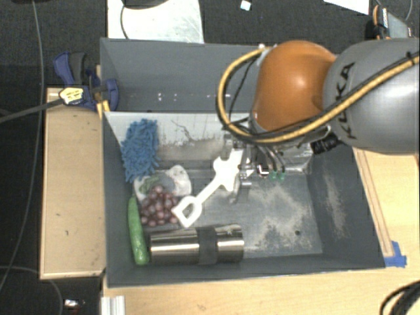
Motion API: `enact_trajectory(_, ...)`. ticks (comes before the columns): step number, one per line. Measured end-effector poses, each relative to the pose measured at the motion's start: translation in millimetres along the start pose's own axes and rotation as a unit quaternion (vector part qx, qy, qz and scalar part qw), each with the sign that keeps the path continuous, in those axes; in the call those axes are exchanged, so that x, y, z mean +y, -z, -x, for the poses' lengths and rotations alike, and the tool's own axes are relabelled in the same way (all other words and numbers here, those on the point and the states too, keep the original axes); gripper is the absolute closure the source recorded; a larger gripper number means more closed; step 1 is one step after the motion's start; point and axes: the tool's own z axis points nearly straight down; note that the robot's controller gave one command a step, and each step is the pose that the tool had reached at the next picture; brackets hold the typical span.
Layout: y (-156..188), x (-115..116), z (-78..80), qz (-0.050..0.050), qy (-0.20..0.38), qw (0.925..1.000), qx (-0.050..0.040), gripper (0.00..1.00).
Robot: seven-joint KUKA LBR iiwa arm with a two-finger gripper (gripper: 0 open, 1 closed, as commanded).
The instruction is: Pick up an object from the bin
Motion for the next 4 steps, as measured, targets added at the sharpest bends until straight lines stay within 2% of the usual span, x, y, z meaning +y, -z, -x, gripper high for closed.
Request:
enact_trajectory(1, 5, -1, 1.4, 0.000, -0.002, 1.0000, -0.0039, 0.00)
enact_trajectory(2, -97, 32, 18.2, 0.000, 0.147, 0.9891, -0.0045, 0.00)
enact_trajectory(3, -53, 49, 22.7, -0.001, 0.247, 0.9689, -0.0107, 0.00)
enact_trajectory(4, -108, 44, 11.4, 0.001, 0.185, 0.9827, -0.0029, 0.00)
